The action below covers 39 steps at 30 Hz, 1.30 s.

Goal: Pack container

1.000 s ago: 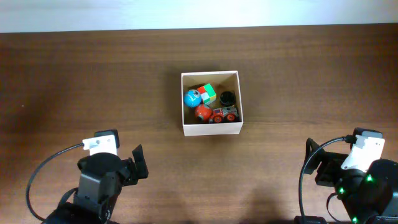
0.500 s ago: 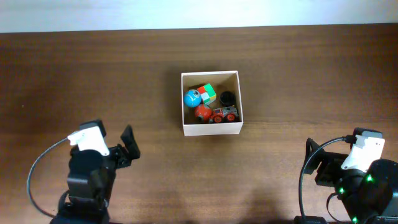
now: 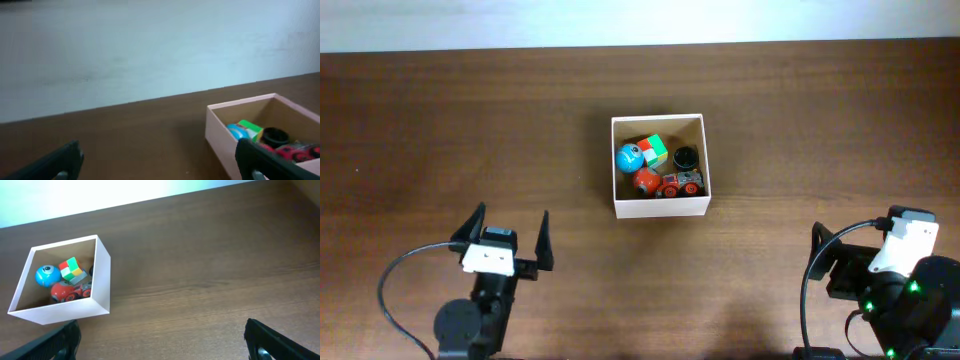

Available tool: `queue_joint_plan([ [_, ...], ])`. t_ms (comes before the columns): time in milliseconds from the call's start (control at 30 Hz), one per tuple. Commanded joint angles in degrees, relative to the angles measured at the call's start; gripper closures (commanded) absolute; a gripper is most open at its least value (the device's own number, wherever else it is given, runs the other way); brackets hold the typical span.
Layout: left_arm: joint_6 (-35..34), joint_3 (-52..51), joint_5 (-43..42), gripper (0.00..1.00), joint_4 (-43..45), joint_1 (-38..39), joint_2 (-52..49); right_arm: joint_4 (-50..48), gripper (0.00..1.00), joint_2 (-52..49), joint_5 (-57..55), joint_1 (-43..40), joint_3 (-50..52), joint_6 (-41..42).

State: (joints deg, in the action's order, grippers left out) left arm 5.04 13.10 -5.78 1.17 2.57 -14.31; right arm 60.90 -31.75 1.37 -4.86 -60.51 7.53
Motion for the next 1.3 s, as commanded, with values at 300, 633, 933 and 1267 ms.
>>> queue_joint_plan([
  [300, 5.14, -7.78, -6.75, 0.01, 0.85, -6.38, 10.73, -0.15, 0.01, 0.11, -0.72, -0.42, -0.02, 0.02],
  [633, 5.11, -12.48, -7.10, 0.01, 3.32, -6.38, 11.61, -0.15, 0.01, 0.11, -0.72, -0.42, -0.02, 0.02],
  [933, 5.16, -12.59, -7.50, 0.01, -4.66, -6.34, 14.01, -0.15, 0.01, 0.11, -0.72, -0.42, -0.02, 0.02],
  [1267, 4.92, -12.59, -7.54, 0.01, -4.68, -6.34, 13.94, -0.15, 0.02, 0.11, -0.72, -0.42, -0.02, 0.02],
])
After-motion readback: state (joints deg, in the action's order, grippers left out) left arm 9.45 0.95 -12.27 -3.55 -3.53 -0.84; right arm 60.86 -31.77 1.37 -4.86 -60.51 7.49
